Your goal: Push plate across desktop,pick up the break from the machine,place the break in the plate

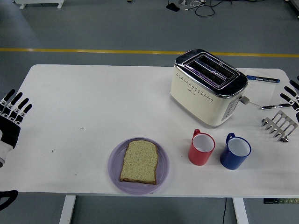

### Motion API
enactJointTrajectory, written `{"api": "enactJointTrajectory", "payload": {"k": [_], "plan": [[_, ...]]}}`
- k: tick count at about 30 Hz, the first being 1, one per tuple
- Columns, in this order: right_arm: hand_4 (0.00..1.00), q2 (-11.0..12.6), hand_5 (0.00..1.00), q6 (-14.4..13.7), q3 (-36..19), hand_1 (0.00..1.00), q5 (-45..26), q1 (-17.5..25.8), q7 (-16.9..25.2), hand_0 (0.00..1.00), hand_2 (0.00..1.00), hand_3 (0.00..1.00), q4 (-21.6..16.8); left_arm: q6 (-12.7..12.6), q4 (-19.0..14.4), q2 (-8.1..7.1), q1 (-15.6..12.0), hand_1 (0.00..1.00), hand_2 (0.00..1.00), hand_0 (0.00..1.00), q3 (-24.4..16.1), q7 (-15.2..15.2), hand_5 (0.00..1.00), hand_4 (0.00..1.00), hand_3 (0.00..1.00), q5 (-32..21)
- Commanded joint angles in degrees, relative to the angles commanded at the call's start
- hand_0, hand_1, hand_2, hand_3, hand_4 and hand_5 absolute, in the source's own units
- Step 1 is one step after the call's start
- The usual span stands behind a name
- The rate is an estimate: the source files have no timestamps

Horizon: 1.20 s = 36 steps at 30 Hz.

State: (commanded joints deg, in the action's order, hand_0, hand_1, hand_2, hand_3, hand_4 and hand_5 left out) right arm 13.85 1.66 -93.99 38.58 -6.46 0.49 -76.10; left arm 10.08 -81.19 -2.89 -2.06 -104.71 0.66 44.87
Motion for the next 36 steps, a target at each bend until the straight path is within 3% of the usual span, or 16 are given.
{"api": "enactJointTrajectory", "payload": {"k": [11, 36], "plan": [[0.501, -0.06, 0.608, 0.58, -0.34, 0.701, -0.02, 0.43, -0.33, 0.719, 0.723, 0.727, 0.61, 1.85, -0.62, 0.11, -0.58, 0.834, 0.872, 0.823, -0.70, 1.76, 0.998, 0.521, 0.819, -0.70], [0.503, -0.97, 0.608, 0.56, -2.95, 0.701, -0.20, 3.36, -0.43, 0.719, 0.722, 0.726, 4.30, 2.63, -1.22, 0.56, -1.82, 0.840, 0.872, 0.826, -1.17, 2.22, 0.998, 0.538, 0.826, 0.71]]}}
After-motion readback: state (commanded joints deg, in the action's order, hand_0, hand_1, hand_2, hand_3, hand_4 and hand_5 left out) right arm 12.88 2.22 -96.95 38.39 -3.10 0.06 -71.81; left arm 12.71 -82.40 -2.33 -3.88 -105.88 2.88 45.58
